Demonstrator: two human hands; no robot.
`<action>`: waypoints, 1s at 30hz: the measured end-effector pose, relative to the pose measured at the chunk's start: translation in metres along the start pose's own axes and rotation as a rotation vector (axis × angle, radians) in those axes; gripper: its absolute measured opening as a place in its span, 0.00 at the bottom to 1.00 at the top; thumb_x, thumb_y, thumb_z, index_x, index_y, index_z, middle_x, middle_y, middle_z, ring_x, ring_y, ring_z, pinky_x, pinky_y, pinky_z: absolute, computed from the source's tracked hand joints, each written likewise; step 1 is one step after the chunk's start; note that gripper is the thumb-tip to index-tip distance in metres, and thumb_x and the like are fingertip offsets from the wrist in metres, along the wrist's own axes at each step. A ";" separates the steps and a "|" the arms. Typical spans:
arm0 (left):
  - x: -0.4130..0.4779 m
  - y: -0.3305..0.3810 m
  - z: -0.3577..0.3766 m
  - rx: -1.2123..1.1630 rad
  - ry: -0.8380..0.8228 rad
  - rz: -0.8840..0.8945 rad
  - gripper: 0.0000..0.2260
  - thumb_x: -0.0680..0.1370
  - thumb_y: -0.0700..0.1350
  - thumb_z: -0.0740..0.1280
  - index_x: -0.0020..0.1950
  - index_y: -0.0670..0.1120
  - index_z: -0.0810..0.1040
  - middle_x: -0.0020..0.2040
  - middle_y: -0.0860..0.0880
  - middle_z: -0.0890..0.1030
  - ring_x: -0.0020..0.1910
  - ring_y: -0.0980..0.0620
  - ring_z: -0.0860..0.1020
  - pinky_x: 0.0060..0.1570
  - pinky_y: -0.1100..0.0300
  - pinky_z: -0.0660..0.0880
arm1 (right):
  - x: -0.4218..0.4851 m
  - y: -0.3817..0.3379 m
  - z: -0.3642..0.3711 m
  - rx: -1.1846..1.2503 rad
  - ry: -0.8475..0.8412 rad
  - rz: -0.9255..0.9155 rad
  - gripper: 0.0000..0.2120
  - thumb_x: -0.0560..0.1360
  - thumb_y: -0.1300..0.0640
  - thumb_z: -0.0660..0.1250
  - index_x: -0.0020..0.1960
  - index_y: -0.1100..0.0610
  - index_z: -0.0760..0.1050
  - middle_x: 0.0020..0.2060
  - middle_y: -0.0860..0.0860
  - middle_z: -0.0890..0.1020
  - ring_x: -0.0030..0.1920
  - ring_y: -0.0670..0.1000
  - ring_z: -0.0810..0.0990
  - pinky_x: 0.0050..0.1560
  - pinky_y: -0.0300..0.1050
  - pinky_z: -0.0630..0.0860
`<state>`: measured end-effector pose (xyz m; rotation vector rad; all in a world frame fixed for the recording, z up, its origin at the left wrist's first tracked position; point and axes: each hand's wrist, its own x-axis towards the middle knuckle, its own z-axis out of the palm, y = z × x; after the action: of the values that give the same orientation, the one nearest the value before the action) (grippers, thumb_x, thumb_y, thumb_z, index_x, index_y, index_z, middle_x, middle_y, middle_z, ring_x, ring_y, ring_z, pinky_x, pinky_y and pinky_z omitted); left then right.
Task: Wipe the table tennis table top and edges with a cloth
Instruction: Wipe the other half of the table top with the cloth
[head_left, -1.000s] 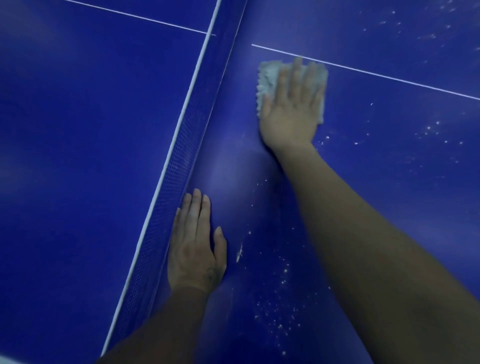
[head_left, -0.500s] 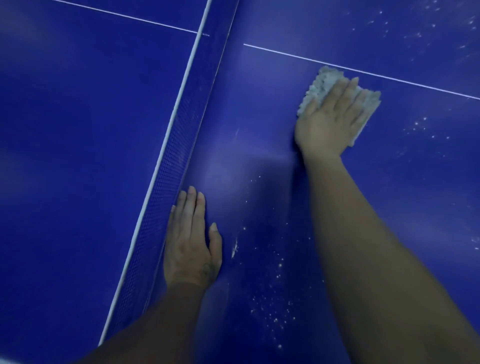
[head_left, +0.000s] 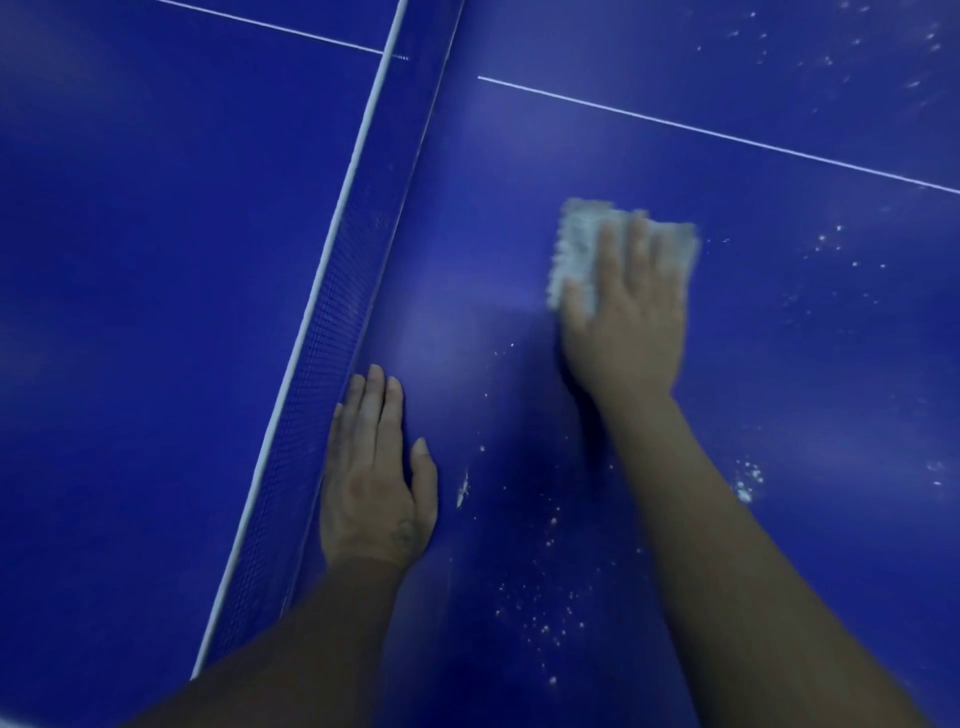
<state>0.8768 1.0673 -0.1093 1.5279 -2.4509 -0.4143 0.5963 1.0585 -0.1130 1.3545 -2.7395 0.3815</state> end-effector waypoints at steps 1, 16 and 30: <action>0.000 0.000 0.000 0.004 -0.002 -0.004 0.28 0.86 0.47 0.59 0.85 0.38 0.64 0.87 0.43 0.61 0.87 0.45 0.56 0.86 0.45 0.55 | -0.002 0.009 -0.006 -0.001 -0.030 0.089 0.31 0.86 0.44 0.54 0.86 0.55 0.60 0.85 0.57 0.60 0.85 0.62 0.58 0.84 0.63 0.54; 0.001 -0.003 0.001 -0.002 0.021 0.010 0.28 0.85 0.45 0.60 0.84 0.37 0.65 0.86 0.42 0.62 0.87 0.43 0.58 0.86 0.44 0.55 | -0.015 -0.066 0.005 0.105 -0.127 -0.221 0.30 0.86 0.42 0.54 0.86 0.51 0.59 0.86 0.54 0.57 0.86 0.59 0.53 0.84 0.61 0.50; 0.000 -0.003 0.000 -0.002 0.003 0.006 0.26 0.87 0.43 0.57 0.85 0.37 0.63 0.87 0.42 0.61 0.87 0.43 0.57 0.86 0.43 0.54 | -0.028 -0.100 -0.002 0.069 -0.162 -0.033 0.32 0.86 0.41 0.50 0.87 0.53 0.55 0.87 0.57 0.51 0.86 0.62 0.48 0.84 0.64 0.46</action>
<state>0.8794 1.0657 -0.1107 1.5185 -2.4514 -0.4133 0.6923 1.0224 -0.0967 1.5092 -2.8532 0.3830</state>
